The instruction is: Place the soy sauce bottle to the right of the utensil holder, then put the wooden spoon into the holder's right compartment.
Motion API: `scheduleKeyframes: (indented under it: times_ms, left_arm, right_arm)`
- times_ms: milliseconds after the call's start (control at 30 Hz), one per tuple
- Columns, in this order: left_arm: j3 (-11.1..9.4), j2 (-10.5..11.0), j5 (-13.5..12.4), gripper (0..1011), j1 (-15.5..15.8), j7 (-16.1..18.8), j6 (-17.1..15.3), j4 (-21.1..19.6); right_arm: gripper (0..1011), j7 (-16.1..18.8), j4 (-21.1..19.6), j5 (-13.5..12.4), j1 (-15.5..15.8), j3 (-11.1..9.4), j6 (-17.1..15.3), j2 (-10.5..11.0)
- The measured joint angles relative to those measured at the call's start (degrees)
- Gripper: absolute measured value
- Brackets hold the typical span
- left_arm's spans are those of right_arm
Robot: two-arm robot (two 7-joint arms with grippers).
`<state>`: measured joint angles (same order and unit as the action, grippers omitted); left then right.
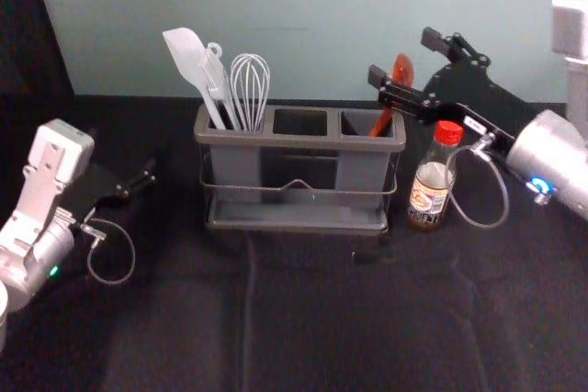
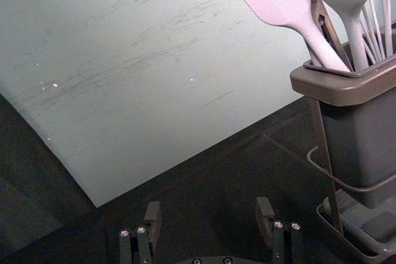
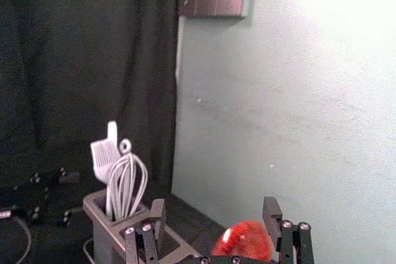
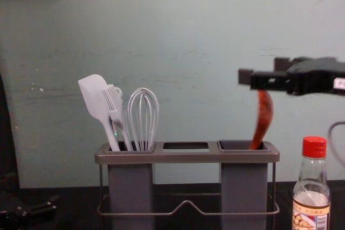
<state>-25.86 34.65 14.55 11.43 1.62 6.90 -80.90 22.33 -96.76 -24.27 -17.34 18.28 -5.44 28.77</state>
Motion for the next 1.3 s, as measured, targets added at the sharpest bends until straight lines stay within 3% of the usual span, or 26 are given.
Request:
scheduleKeyframes:
  times_ms: [133, 200, 367, 633, 733, 967, 1300]
  left_arm:
    - [0.0, 0.0, 0.0, 1005, 0.0, 0.0, 0.0, 0.0]
    - [0.0, 0.0, 0.0, 1005, 0.0, 0.0, 0.0, 0.0]
    - [0.0, 0.0, 0.0, 1005, 0.0, 0.0, 0.0, 0.0]
    - [0.0, 0.0, 0.0, 1005, 0.0, 0.0, 0.0, 0.0]
    - [0.0, 0.0, 0.0, 1005, 0.0, 0.0, 0.0, 0.0]
    - [0.0, 0.0, 0.0, 1005, 0.0, 0.0, 0.0, 0.0]
    - [0.0, 0.0, 0.0, 1005, 0.0, 0.0, 0.0, 0.0]
  right_arm:
    - [1003, -4.1, -6.0, 0.1, 6.2, -4.2, 2.2, 0.5]
    - [1003, -4.6, -6.7, 0.2, 7.2, -4.8, 2.6, 0.5]
    - [1002, -9.2, -11.6, 1.7, 16.7, -10.7, 7.9, 0.2]
    - [1003, -12.5, -12.5, 2.7, 25.8, -16.8, 14.8, -1.7]
    - [1002, -12.8, -11.7, 2.6, 27.9, -18.3, 16.3, -2.5]
    - [1002, -13.0, -6.9, 2.4, 29.2, -19.5, 17.3, -4.4]
    - [1003, -13.0, 0.8, 4.3, 26.7, -18.7, 16.8, -6.5]
